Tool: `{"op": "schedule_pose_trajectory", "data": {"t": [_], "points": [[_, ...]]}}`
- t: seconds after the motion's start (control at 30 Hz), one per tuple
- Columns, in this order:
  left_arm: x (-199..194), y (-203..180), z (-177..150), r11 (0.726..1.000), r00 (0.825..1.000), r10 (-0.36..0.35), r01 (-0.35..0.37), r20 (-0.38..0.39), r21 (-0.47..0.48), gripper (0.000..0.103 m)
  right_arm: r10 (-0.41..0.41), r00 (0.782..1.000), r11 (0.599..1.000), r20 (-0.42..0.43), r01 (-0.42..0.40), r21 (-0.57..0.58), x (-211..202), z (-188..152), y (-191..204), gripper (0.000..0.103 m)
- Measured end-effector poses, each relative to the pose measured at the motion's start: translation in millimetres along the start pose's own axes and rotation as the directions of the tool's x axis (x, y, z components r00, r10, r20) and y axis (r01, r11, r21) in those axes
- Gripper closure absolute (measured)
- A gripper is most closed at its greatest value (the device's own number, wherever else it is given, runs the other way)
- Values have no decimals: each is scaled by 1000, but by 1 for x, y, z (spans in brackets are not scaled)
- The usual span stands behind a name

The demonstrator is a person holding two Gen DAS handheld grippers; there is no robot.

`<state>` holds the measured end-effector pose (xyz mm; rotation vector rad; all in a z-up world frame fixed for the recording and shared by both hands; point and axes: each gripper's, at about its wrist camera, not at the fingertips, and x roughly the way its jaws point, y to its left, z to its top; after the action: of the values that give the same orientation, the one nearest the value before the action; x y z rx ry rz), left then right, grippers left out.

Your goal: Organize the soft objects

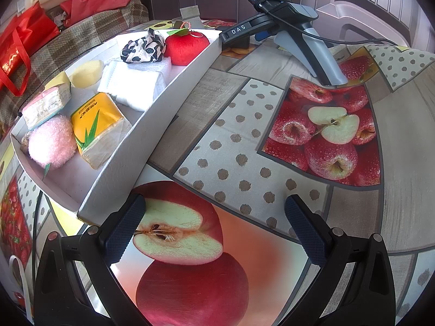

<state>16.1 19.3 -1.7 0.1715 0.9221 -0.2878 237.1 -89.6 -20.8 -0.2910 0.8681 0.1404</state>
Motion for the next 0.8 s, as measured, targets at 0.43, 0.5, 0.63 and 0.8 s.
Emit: {"op": "schedule_pose_trajectory", "data": {"t": [0.43,0.5,0.63,0.8], "points": [[0,0,0,1000,1000,0,0,0,0,0,0,1000,1000,-1,0,0,0,2,0,0],[0,0,0,1000,1000,0,0,0,0,0,0,1000,1000,-1,0,0,0,1,0,0],[0,0,0,1000,1000,0,0,0,0,0,0,1000,1000,0,0,0,0,1,0,0],[0,0,0,1000,1000,0,0,0,0,0,0,1000,1000,0,0,0,0,1,0,0]]}}
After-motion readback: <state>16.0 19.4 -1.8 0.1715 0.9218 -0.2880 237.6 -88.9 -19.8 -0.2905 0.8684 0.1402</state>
